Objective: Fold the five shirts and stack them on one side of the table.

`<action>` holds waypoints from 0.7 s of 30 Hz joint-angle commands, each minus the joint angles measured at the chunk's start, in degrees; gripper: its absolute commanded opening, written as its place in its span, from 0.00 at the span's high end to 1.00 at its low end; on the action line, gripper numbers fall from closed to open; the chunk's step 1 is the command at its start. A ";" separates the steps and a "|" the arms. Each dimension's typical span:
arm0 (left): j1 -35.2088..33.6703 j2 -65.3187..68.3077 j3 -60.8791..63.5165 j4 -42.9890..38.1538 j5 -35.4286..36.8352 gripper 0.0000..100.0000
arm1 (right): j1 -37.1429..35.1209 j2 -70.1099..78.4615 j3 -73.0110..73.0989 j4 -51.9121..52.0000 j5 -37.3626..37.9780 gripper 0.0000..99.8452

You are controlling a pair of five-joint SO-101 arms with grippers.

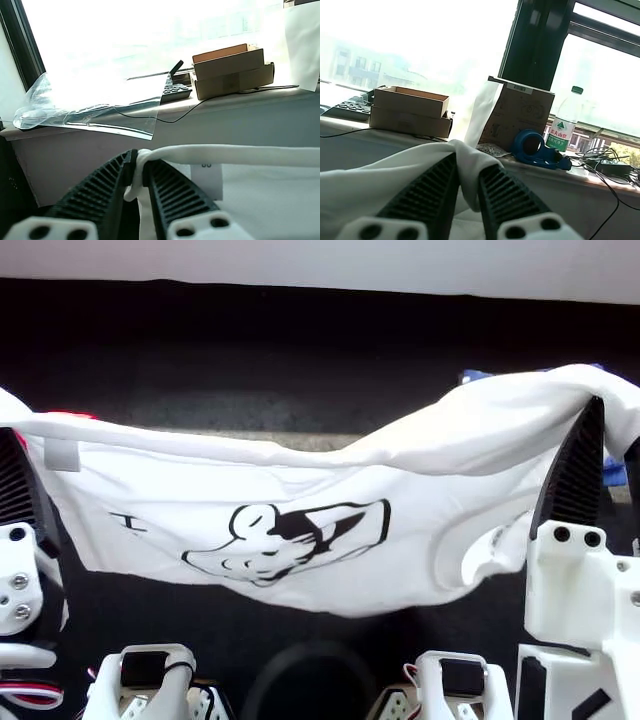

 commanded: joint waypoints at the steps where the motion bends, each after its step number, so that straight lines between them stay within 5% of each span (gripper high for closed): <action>1: 0.13 0.22 -0.57 0.26 0.44 0.99 | 0.57 0.40 -1.36 0.13 0.35 0.99; 21: 0.13 0.22 -4.53 7.82 0.44 0.99 | 0.22 0.75 -11.12 10.33 0.26 0.99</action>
